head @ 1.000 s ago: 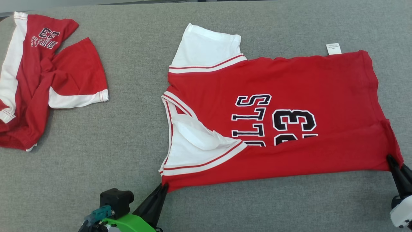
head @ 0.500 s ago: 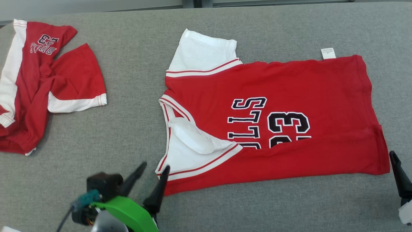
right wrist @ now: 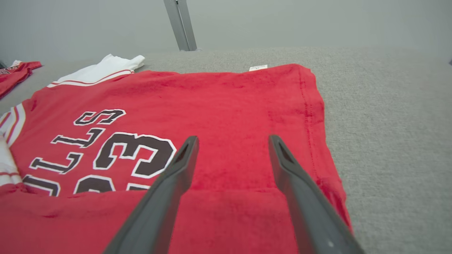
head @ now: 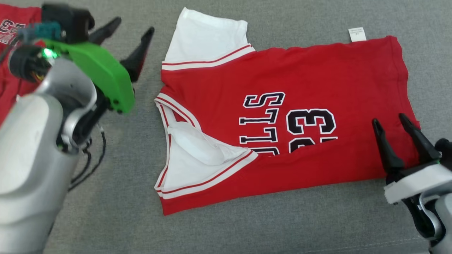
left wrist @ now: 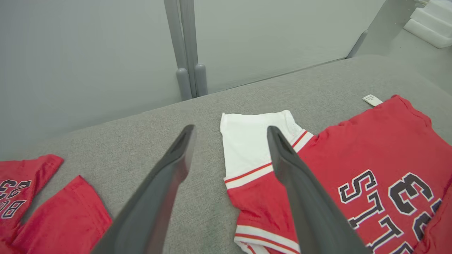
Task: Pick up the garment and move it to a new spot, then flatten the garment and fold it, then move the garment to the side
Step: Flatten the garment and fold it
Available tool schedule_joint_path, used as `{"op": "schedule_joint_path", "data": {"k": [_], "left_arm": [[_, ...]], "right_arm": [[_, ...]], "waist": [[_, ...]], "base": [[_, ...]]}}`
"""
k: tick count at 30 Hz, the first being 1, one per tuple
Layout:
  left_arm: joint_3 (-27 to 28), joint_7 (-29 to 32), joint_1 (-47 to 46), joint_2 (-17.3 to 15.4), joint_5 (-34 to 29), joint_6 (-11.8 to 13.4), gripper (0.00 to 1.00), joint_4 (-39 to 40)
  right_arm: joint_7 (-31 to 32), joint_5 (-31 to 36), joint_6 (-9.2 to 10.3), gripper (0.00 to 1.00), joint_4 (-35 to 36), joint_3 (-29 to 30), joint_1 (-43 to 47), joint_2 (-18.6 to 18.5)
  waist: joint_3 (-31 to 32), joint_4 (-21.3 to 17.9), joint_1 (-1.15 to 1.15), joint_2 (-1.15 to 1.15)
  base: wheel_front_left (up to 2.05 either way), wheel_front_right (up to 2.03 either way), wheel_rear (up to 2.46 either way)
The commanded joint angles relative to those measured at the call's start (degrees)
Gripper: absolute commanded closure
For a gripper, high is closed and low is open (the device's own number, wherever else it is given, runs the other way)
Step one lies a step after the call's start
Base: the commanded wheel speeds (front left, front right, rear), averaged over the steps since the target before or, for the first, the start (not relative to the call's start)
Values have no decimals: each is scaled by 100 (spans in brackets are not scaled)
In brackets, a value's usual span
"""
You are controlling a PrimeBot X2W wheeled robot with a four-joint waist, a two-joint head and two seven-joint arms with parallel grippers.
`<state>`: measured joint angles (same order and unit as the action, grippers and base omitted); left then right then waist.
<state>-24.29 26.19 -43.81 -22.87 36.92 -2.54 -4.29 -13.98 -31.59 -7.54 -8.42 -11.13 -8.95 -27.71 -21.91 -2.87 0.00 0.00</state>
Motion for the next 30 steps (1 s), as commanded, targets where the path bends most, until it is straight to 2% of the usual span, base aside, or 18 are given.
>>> {"op": "schedule_joint_path", "data": {"k": [1,9,18,24,30], "left_arm": [[-16,217,-445,8,59,-48,0,-248],[-275,1252,-2136,26,-175,-157,0,-1662],[-445,2064,-2889,-198,-232,-232,0,-2532],[-480,2208,-3058,-413,-347,-231,0,-2786],[-487,2216,-3136,-463,-285,-252,0,-2864]], "right_arm": [[-44,41,10,0,2,-87,-218,58],[-129,36,10,0,-48,-503,-968,336],[-122,88,10,0,17,-545,-1129,724],[-122,85,10,0,-19,-611,-1158,892],[-122,59,10,0,-42,-610,-1150,966]], "waist": [[-523,-346,0,0],[-1185,-857,0,0],[-1534,-1341,0,0],[-1620,-1541,0,0],[-1639,-1618,0,0]], "base": [[0,0,0],[0,0,0],[0,0,0],[0,0,0],[0,0,0]]}}
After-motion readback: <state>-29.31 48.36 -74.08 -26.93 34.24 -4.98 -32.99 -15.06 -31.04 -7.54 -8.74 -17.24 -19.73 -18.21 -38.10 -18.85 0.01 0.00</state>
